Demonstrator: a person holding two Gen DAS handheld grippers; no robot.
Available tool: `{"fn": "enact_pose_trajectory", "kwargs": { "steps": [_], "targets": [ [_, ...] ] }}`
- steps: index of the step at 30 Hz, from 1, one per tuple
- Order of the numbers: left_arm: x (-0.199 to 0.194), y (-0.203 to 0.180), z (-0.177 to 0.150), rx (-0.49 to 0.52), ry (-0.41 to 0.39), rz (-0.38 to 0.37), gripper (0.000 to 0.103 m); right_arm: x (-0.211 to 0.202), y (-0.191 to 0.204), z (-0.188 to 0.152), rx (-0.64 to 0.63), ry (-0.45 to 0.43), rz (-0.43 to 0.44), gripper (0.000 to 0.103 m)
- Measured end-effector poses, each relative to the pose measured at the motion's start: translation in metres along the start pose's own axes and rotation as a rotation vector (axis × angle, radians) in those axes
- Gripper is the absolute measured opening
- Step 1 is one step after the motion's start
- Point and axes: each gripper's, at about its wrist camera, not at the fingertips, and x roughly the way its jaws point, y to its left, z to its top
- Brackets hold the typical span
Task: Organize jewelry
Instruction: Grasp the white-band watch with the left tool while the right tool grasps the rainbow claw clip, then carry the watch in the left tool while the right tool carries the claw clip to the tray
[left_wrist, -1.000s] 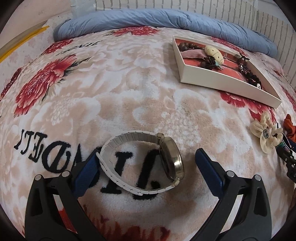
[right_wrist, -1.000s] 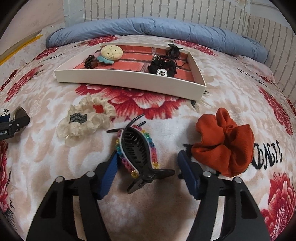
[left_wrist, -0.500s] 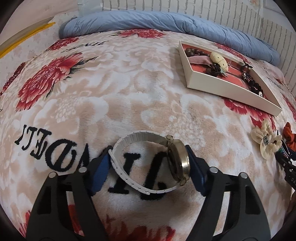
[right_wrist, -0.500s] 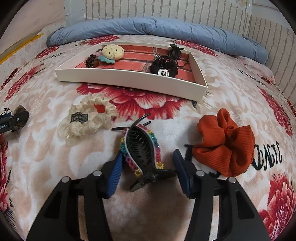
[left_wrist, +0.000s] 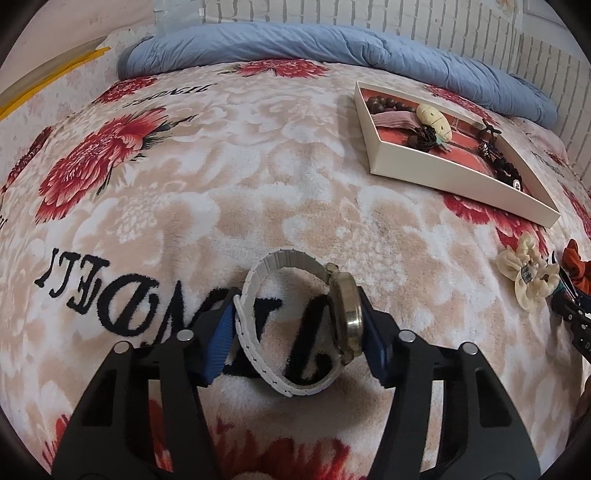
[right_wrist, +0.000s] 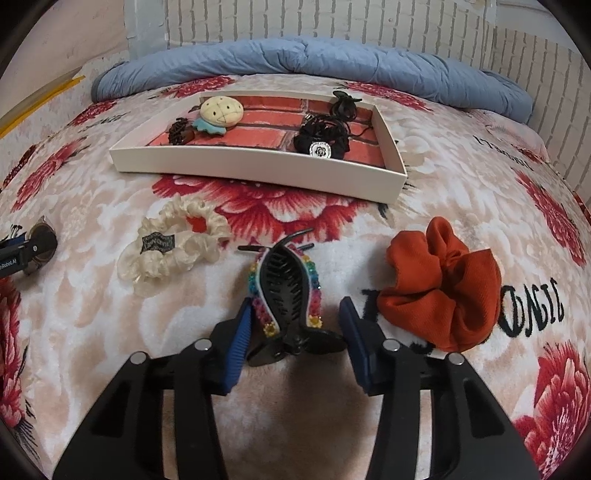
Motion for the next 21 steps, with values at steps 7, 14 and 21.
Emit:
{"fn": "enact_pose_trajectory", "kwargs": {
  "steps": [7,14,21],
  "targets": [
    [-0.004,0.000,0.000,-0.006,-0.005,-0.014,0.050,-0.005,-0.004,0.002,0.017,-0.020,0.017,0.046],
    [-0.011,-0.004,0.002,0.003,-0.026,-0.032,0.048,-0.014,-0.005,0.008,0.017,-0.052,0.018,0.046],
    [-0.028,-0.011,0.013,-0.004,-0.051,-0.072,0.047,-0.024,-0.006,0.024,0.019,-0.087,0.026,0.046]
  ]
}}
